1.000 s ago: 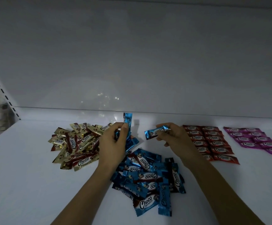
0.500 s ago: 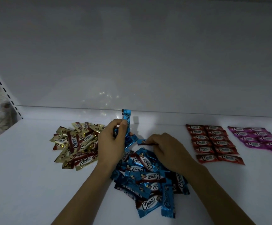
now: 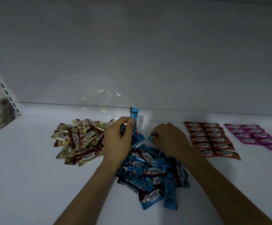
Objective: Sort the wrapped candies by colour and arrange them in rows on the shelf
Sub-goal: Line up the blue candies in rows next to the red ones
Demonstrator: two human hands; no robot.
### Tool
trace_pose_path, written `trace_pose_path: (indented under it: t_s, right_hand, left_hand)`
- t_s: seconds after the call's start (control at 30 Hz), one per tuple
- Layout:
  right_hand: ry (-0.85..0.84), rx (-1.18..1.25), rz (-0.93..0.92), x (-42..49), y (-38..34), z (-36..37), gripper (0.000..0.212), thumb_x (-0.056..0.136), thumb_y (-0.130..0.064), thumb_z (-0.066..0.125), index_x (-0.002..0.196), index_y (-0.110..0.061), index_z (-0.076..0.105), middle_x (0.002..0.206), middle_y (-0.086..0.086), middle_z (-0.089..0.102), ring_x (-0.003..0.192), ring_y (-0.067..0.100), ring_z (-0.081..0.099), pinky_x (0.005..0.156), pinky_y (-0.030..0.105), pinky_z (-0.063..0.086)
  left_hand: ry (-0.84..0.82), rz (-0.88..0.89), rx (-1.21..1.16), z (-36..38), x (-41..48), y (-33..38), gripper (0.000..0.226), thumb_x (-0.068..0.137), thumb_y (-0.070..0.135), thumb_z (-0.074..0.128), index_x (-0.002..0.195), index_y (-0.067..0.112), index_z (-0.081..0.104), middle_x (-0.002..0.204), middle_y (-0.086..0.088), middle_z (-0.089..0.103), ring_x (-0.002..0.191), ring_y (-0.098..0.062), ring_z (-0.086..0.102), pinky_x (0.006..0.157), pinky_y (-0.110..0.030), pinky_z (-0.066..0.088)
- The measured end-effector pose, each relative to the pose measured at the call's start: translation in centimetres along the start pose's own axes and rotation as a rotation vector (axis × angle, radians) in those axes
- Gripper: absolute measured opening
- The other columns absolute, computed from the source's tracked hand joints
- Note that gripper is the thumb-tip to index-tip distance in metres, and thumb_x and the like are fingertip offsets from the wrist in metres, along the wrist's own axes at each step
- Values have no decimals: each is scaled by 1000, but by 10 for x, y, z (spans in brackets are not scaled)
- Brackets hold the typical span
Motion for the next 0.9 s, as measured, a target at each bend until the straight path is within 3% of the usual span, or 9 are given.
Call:
trace_pose_path:
  t_s: [0.13,0.2,0.27,0.33,0.47,0.6,0.67,0.77,0.9]
  right_hand:
    - [-108,106,27,9,2,2,34,82,-41,68,106,-17,66,111,-2,63,101,15,58,82,26,45]
    - [-31,80,18,12,1,3,44,75,-52,71,99,-16,65,109,-2,56,101,15,52,79,27,42]
    - [70,-43,76,14,1,1,53,72,-67,63,92,-18,59,97,-2,51,89,14,49,74,29,36]
    - [32,-238,167,17,-1,0,60,73,-78,50,89,-20,51,88,-4,49,83,16,50,77,33,32]
    - [-76,-267,195,24,-7,1,41,83,-58,51,94,-18,54,96,-2,58,93,19,55,83,35,29]
    - [-80,-364,123,25,3,-4,22,90,-30,50,106,-17,59,109,2,57,102,20,51,89,32,30]
    - [-31,-402,93,18,7,-4,23,91,-19,47,110,-17,59,114,3,55,105,21,49,89,31,30]
    - [83,-208,1,5,3,-2,25,90,-14,49,112,-17,62,108,1,63,97,20,55,79,29,28]
    - [36,-87,-61,-6,-3,1,32,94,-24,46,124,-18,54,110,0,64,95,18,57,75,28,32]
  left_hand:
    - [6,-19,-18,-1,0,0,17,98,29,49,85,30,61,74,11,65,67,-4,64,57,-23,53]
    - [12,-24,-24,-2,1,0,18,98,28,49,85,30,61,73,10,65,66,-4,64,57,-24,54]
    - [16,-29,-24,-2,2,0,18,98,28,49,85,29,61,74,9,65,66,-4,64,57,-23,54]
    - [19,-39,-24,-2,2,0,19,98,30,49,83,33,60,75,8,66,68,-5,65,58,-24,55]
    - [4,-32,-1,-2,3,-5,17,97,33,49,87,32,62,75,4,68,68,-17,66,60,-36,56]
    - [21,-37,-16,-2,6,-9,17,97,32,48,86,29,62,76,7,66,70,-3,64,56,-18,52]
    - [15,-34,-15,-2,6,-8,17,96,33,49,84,33,60,77,8,66,71,-3,64,57,-19,53]
    - [-19,-35,4,0,5,-7,17,97,32,49,85,33,60,76,8,66,70,-8,64,59,-28,55]
    - [-101,-18,91,4,6,-8,23,97,35,48,88,23,66,72,10,64,69,-7,61,58,-29,51]
Point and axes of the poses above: each hand's wrist, its own x-axis towards the middle knuckle, its own z-axis out of the palm, y = z × x, the point moved 1 cm from there along x, towards the middle knuckle
